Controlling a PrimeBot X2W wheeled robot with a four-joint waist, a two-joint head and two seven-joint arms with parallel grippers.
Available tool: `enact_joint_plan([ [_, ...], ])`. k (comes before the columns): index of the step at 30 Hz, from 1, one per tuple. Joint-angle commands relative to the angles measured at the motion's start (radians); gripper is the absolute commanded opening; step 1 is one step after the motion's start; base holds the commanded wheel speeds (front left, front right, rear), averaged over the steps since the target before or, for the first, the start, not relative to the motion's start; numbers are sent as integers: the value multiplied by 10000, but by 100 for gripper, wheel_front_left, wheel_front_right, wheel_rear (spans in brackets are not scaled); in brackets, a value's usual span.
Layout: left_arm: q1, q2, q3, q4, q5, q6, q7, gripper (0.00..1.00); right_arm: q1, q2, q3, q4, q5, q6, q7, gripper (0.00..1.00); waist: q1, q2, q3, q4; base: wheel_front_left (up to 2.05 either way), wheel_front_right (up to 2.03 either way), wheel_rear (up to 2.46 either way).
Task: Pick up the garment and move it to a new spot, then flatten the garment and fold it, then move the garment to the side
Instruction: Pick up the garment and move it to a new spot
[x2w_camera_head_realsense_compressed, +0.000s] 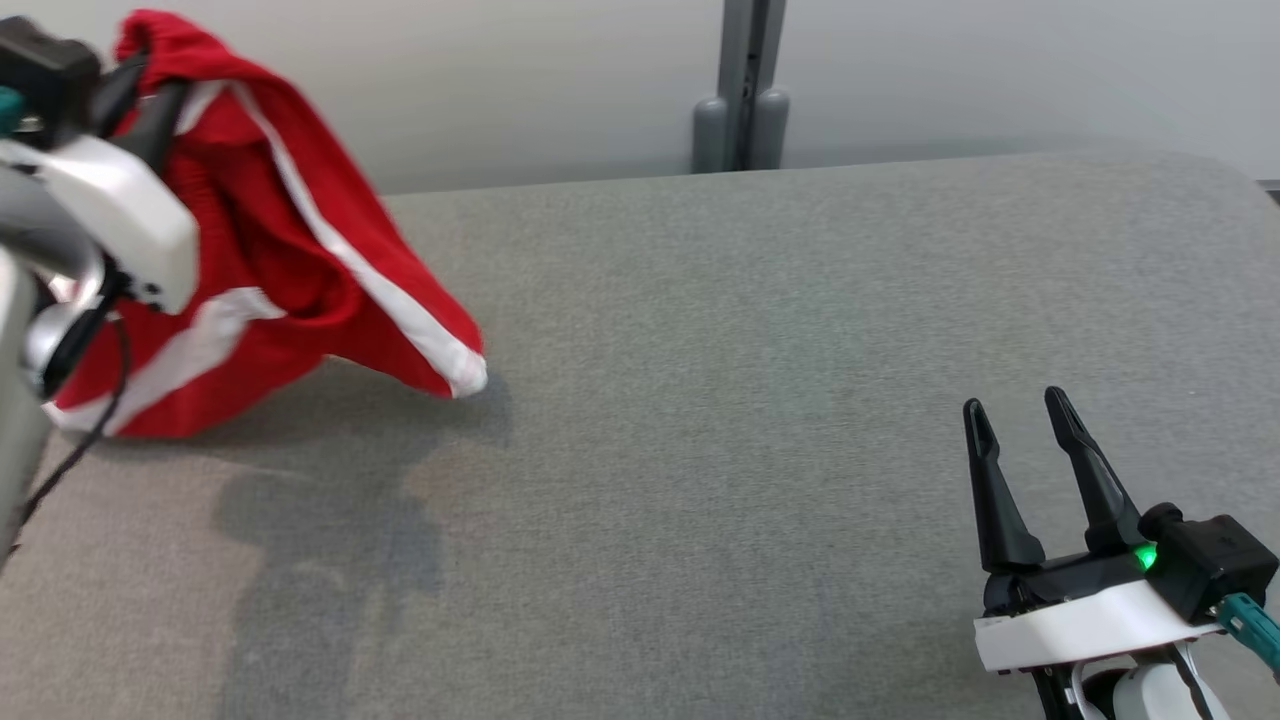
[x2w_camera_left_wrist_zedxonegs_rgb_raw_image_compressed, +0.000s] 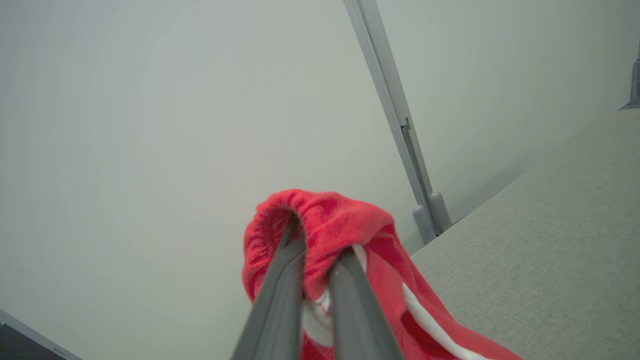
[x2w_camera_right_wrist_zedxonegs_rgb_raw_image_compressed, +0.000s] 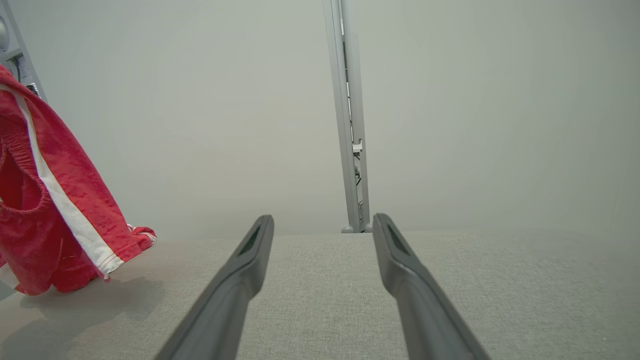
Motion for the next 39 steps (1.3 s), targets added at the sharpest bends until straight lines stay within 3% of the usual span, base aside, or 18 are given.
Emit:
enact_joint_plan([
  [1, -235, -161, -186, -291, 32, -2, 59, 0, 134, -62, -57, 27, 84, 23, -57, 100, 0, 0, -243, -275, 0, 0, 0],
  [10, -988, -1299, -942, -1215, -183, 1, 195, 0, 280, -62, -182, 61, 205, 23, -57, 100, 0, 0, -540, -878, 0, 0, 0],
  [19, -825, -2769, -763, -1045, -1047, 492, 148, 0, 205, -59, -89, 43, 375, 23, -57, 100, 0, 0, -255, -1348, 0, 0, 0],
  [24, 380, -3368, -583, -12, -1926, 688, -85, 0, 96, -59, -76, 60, 435, 23, -55, 100, 0, 0, 3, -1427, 0, 0, 0],
  [31, 1987, -4004, -517, 2573, -2400, 807, -1260, 0, -131, -61, -17, 52, 391, 22, -55, 100, 0, 0, 384, -1512, 0, 0, 0],
  [39, 2268, -3917, -450, 4797, -2520, 789, -1670, 0, -203, -61, -47, 102, 258, 23, -55, 100, 0, 0, 488, -1446, 0, 0, 0],
])
